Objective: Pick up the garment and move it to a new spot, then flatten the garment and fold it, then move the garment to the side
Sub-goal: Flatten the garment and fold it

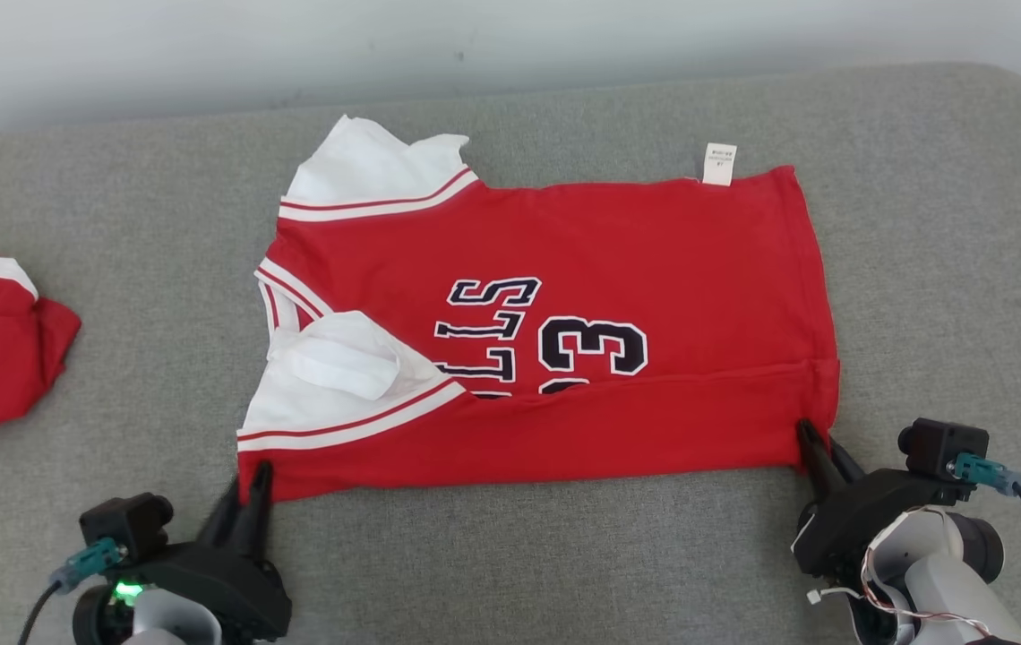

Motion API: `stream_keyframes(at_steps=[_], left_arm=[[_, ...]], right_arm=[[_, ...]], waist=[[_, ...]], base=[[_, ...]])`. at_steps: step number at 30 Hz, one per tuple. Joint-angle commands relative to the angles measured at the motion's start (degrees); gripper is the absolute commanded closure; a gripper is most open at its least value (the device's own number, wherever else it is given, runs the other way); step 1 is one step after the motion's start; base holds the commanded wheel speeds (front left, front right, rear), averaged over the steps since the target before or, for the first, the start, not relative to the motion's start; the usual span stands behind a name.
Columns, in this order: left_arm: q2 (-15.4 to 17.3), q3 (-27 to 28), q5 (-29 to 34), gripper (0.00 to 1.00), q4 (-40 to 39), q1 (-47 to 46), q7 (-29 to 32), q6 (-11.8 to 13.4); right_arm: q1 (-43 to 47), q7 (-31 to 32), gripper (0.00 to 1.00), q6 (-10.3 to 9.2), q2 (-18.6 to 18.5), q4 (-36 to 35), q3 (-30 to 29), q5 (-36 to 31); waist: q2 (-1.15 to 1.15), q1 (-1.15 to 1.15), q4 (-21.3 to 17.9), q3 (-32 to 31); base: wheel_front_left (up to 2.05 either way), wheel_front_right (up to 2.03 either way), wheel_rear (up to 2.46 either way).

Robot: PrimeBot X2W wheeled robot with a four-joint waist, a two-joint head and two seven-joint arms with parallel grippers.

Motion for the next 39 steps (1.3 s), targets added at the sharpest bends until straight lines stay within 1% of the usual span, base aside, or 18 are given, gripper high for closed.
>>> stream_keyframes(at_steps=[1,8,13,17,23,27,29,30,31,32,36,39], left_arm=[[-0.8,-0.04,-0.23,1.0,0.63,0.37,-0.18,-0.28],[-0.25,1.17,-0.53,1.0,-0.39,2.99,-1.32,-0.31],[0.53,2.53,-0.79,1.0,-4.63,8.31,-1.54,0.79],[0.52,3.13,-0.91,1.0,-9.46,13.95,-1.65,2.5],[0.25,2.71,-0.73,1.0,-15.42,21.6,-1.56,5.2],[-0.04,1.71,-0.45,1.0,-18.45,24.98,-0.66,6.3],[-0.26,1.38,-0.38,1.0,-19.76,25.91,-0.18,7.12],[-0.29,1.23,-0.13,0.71,-20.09,26.17,-0.09,7.54],[-0.3,1.1,0.24,0.08,-20.39,26.3,-0.16,7.81],[-0.41,1.13,0.29,0.0,-20.56,26.45,-0.27,8.15],[-0.3,2.06,1.21,0.0,-21.75,25.91,-1.03,8.61],[-0.2,4.11,2.33,0.0,-23.08,24.94,-1.54,8.94]], right_arm=[[0.0,-1.01,1.0,-0.14,-0.21,0.81,0.97,0.81],[1.73,-2.71,1.0,-0.14,-1.16,1.18,2.84,3.63],[4.46,-2.14,1.0,-0.14,-2.33,-0.86,5.28,5.31],[8.08,-1.03,1.0,-0.14,-3.71,-3.94,6.11,6.88],[16.1,0.79,1.0,-0.14,-5.63,-10.34,4.51,7.8],[20.94,2.95,1.0,-0.14,-5.55,-14.76,2.42,7.07],[22.78,3.99,1.0,-0.14,-4.75,-16.41,0.97,6.63],[23.48,4.29,0.84,-0.14,-4.33,-17.21,0.25,6.17],[24.01,4.36,0.02,-0.14,-3.95,-17.88,-0.46,5.73],[24.53,4.59,0.0,-0.14,-3.48,-18.46,-1.15,5.22],[25.27,3.78,0.0,-0.14,-2.11,-21.34,-3.32,2.14],[24.64,2.32,0.0,-0.14,-1.64,-23.64,-4.62,-0.41]], waist=[[0.0,0.0,0.19,-1.13],[0.0,0.0,1.12,-4.85],[0.0,0.0,1.56,-7.48],[0.0,0.0,2.01,-9.0],[0.0,0.0,2.95,-10.13],[0.0,0.0,3.15,-10.32],[0.0,0.0,3.18,-10.38],[0.0,0.0,3.14,-10.43],[0.0,0.0,3.09,-10.55],[0.0,0.0,2.98,-10.78],[0.0,0.0,2.32,-11.32],[0.0,0.0,1.58,-11.66]], base=[[0.0,0.0,0.0],[0.0,0.0,0.0],[0.0,0.0,0.0],[0.0,0.0,0.0],[0.0,0.0,0.0],[0.0,0.0,0.0],[0.0,0.0,0.0],[0.0,0.0,0.0],[0.0,0.0,0.0],[0.0,0.0,0.0],[0.0,0.0,0.0],[0.0,0.0,0.0]])
